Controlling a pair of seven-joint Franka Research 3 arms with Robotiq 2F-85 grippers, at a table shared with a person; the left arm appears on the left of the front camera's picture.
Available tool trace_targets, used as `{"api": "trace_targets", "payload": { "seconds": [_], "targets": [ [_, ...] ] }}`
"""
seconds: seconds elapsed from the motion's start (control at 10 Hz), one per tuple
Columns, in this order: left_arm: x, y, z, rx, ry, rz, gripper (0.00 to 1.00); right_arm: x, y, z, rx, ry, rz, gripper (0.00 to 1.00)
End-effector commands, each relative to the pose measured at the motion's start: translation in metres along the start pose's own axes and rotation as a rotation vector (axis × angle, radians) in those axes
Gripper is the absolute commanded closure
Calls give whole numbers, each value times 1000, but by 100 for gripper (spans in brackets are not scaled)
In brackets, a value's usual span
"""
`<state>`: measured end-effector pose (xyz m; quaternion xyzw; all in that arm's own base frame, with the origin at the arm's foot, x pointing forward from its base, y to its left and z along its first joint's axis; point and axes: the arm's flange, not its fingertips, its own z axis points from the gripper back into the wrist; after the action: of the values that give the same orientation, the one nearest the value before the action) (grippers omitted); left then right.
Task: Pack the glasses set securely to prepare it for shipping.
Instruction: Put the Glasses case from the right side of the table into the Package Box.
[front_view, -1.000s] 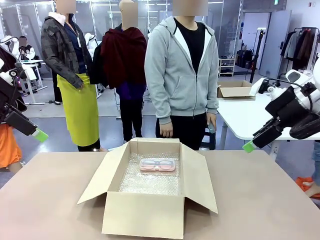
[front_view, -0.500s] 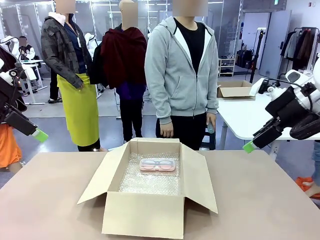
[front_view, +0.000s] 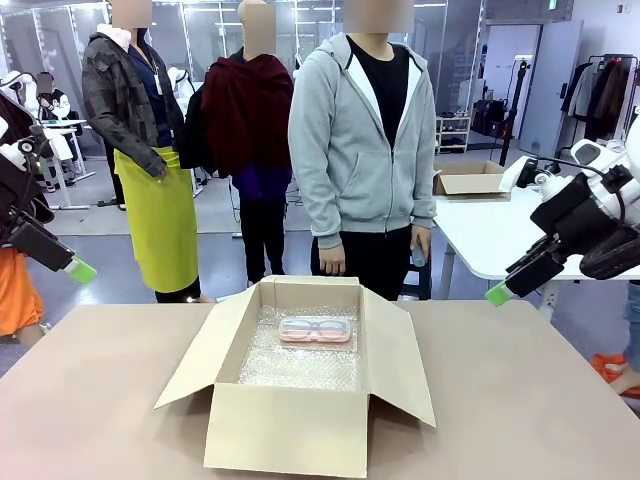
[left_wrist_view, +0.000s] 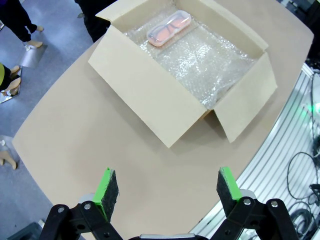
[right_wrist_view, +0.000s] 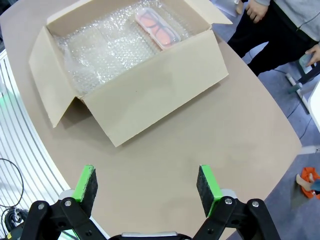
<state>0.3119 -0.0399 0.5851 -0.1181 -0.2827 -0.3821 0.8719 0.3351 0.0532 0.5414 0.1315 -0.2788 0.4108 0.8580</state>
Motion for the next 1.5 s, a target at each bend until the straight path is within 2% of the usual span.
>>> {"api": "trace_targets", "payload": {
  "seconds": [0.0,1.4],
  "targets": [
    [-1,0,1,-12,-11,-2,0,2,1,1,-4,5,-19,0],
    [-1,0,1,-12,-11,-2,0,2,1,1,-4,5,-19,0]
  ]
}}
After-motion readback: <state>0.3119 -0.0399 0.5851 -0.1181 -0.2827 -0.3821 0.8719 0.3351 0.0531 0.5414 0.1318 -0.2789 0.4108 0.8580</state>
